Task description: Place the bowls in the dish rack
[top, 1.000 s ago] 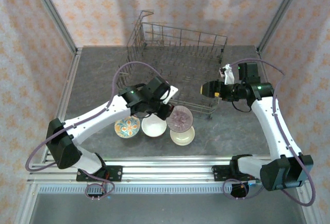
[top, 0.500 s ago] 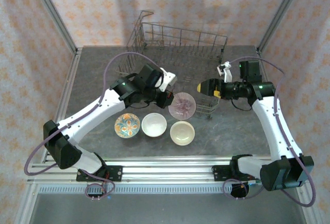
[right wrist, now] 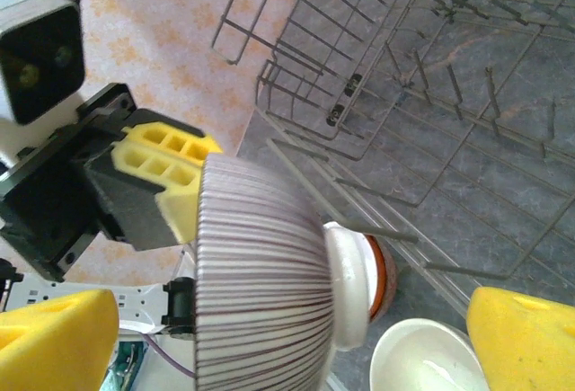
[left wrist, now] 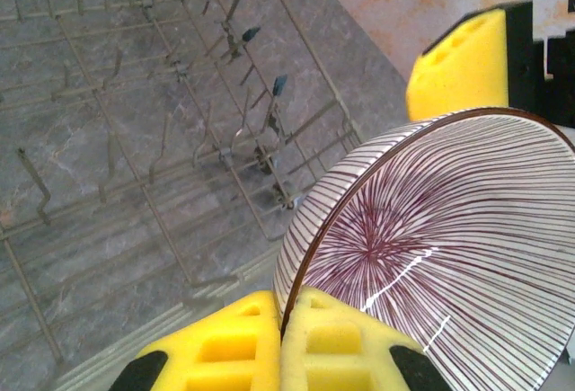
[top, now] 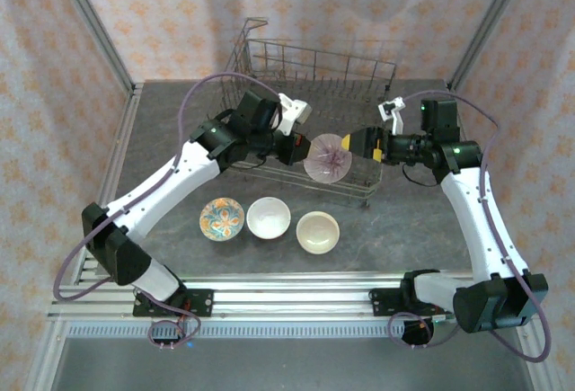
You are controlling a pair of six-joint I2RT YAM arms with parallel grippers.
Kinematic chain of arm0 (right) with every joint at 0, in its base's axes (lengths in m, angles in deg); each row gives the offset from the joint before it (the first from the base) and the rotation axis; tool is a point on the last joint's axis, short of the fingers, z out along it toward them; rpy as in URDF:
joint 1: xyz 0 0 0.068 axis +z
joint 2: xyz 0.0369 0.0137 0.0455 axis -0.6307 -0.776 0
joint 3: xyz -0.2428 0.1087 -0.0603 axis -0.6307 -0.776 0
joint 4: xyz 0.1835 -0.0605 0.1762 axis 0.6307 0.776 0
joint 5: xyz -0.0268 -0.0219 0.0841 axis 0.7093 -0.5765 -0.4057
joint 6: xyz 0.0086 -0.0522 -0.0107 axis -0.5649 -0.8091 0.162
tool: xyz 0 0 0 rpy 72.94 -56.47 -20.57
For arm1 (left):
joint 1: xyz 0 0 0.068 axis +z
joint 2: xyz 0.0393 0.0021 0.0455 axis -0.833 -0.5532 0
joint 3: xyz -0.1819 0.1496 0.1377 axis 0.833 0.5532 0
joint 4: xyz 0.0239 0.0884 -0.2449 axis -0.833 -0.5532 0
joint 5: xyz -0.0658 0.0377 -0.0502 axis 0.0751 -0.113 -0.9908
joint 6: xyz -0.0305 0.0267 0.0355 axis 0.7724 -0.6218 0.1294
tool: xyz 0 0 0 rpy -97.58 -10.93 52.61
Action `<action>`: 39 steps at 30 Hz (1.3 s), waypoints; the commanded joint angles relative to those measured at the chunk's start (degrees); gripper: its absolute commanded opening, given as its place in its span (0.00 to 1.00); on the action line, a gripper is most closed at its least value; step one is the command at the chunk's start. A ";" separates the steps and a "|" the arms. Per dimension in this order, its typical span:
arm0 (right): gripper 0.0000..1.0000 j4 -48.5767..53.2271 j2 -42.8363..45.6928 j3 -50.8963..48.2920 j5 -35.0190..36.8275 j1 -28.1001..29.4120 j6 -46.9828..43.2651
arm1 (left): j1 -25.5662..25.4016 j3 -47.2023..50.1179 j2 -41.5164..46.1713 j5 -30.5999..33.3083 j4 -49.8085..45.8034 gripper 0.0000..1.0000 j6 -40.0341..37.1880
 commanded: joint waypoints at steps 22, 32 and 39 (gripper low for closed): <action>1.00 -2.88 -3.20 0.70 -9.50 0.40 2.07 | 1.57 -3.38 -2.30 -7.42 13.89 0.00 3.10; 0.94 -3.64 -3.04 0.96 -7.88 0.46 2.10 | 1.57 -2.76 -3.50 -8.59 16.39 0.00 4.94; 0.85 -3.61 -2.68 1.27 -6.15 0.44 2.49 | 1.63 -1.85 -3.75 -8.07 16.81 0.00 5.05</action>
